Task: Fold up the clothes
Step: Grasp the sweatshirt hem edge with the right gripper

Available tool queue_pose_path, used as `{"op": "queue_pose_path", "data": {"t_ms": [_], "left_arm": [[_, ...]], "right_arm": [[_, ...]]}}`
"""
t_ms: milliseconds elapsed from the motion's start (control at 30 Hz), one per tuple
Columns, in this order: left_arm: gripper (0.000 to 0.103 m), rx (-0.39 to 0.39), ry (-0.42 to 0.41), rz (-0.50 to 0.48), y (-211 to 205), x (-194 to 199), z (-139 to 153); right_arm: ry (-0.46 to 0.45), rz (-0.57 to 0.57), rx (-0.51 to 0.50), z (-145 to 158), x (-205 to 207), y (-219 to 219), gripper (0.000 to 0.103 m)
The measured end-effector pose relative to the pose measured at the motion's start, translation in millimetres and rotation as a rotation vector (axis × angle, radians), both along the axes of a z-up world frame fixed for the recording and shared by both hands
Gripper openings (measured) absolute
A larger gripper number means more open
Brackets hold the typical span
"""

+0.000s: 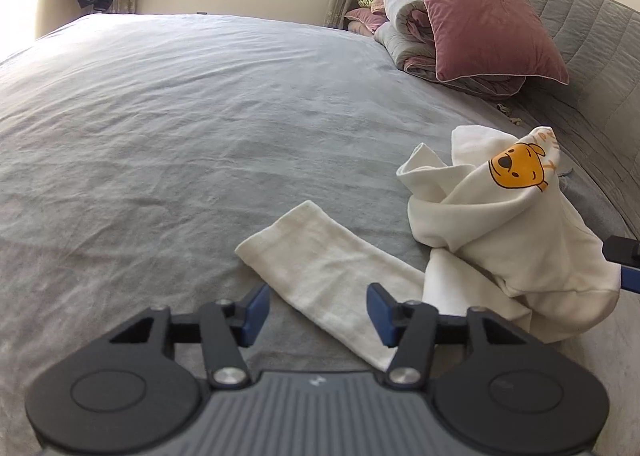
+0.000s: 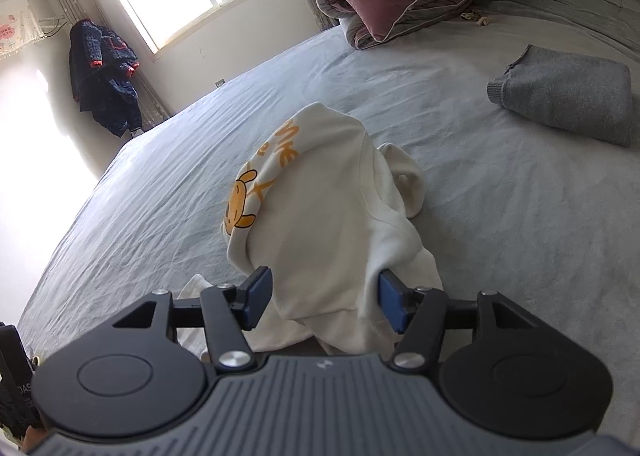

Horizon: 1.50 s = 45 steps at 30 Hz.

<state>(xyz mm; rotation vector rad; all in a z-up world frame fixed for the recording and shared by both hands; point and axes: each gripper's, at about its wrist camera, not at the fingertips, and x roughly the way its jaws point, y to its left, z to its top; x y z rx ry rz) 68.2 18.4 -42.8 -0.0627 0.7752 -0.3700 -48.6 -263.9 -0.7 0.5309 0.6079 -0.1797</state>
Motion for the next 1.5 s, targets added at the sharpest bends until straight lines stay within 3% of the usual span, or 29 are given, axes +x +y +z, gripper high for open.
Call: {"op": "queue_pose_path", "data": {"t_ms": [167, 300, 367, 467, 633, 933, 1100, 1367, 1500], "left_arm": [[0.087, 0.028, -0.005, 0.062, 4, 6, -4], [0.089, 0.095, 0.031, 0.119, 8, 12, -15], [0.092, 0.079, 0.087, 0.152, 14, 14, -25], [0.103, 0.078, 0.068, 0.12, 14, 9, -34], [0.103, 0.179, 0.037, 0.056, 2, 5, -39], [0.103, 0.213, 0.099, 0.04, 2, 11, -34], [0.102, 0.165, 0.094, 0.029, 16, 12, -29], [0.102, 0.186, 0.033, 0.085, 30, 10, -17], [0.098, 0.171, 0.03, 0.096, 35, 10, -14]], "right_arm": [[-0.015, 0.023, -0.036, 2, 9, 16, 0.063], [-0.012, 0.057, -0.058, 0, 18, 30, 0.065], [0.004, 0.081, -0.064, -2, 22, 39, 0.066], [0.008, 0.124, -0.057, -4, 21, 49, 0.071], [0.038, 0.195, -0.076, -14, 26, 69, 0.072], [0.078, 0.28, -0.06, -20, 25, 92, 0.074], [0.061, 0.303, -0.085, -12, 18, 105, 0.074], [-0.035, 0.295, -0.166, 1, 10, 115, 0.074], [-0.03, 0.337, -0.164, -5, 14, 124, 0.074]]}}
